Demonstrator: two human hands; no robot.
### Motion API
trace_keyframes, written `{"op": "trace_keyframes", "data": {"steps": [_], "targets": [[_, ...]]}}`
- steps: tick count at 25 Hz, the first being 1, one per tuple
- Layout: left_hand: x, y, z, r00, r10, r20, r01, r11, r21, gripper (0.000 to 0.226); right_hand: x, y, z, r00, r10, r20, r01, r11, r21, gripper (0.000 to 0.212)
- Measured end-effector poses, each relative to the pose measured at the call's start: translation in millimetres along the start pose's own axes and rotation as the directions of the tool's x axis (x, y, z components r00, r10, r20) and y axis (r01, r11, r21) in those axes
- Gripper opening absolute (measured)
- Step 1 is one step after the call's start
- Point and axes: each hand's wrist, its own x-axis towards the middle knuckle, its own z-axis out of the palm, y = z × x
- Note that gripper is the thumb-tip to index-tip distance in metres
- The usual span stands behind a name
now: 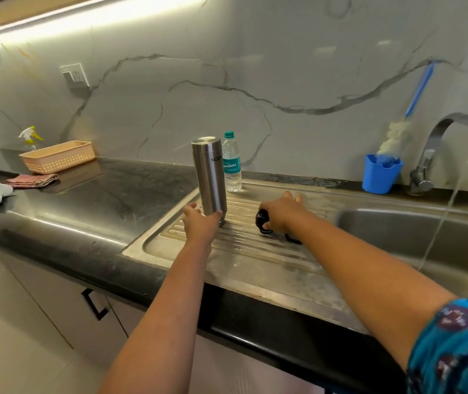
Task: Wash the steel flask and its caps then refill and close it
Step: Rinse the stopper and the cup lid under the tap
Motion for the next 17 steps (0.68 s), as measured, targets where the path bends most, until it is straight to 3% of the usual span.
{"op": "trace_keyframes", "data": {"steps": [2,4,6,7,9,12,14,17], "targets": [[-15,-2,9,0.999,-0.02,-0.027,0.021,0.999,0.032,0.061,-7,6,5,0.99,-0.053,-0.131,0.057,0.998,0.027,0.039],[-30,0,17,0.997,-0.012,-0.078,0.008,0.999,-0.043,0.047,-13,18,7,0.962,-0.095,-0.254,0.116,0.991,0.066,0.043],[-50,9,30,0.995,0.016,-0.099,-0.032,0.985,-0.171,0.037,-30,43,5,0.938,-0.028,-0.346,0.145,0.938,0.316,0.048],[-62,15,42,0.996,0.039,-0.081,-0.053,0.981,-0.186,0.034,-40,62,5,0.927,0.032,-0.375,0.166,0.86,0.483,0.049],[-92,31,76,0.992,0.071,0.102,-0.054,0.985,-0.165,0.026,-64,112,11,0.911,0.195,-0.364,0.139,0.685,0.715,0.049],[-130,52,151,0.866,0.056,0.497,0.039,0.983,-0.18,0.009,-86,210,28,0.867,0.459,-0.195,-0.095,0.536,0.839,0.05],[-143,54,209,0.795,0.028,0.606,0.066,0.989,-0.132,0.01,-89,274,42,0.821,0.557,-0.124,-0.191,0.473,0.86,0.052],[-160,49,292,0.753,-0.054,0.655,0.12,0.991,-0.056,0.009,-89,329,48,0.786,0.614,-0.072,-0.169,0.326,0.93,0.055]]}}
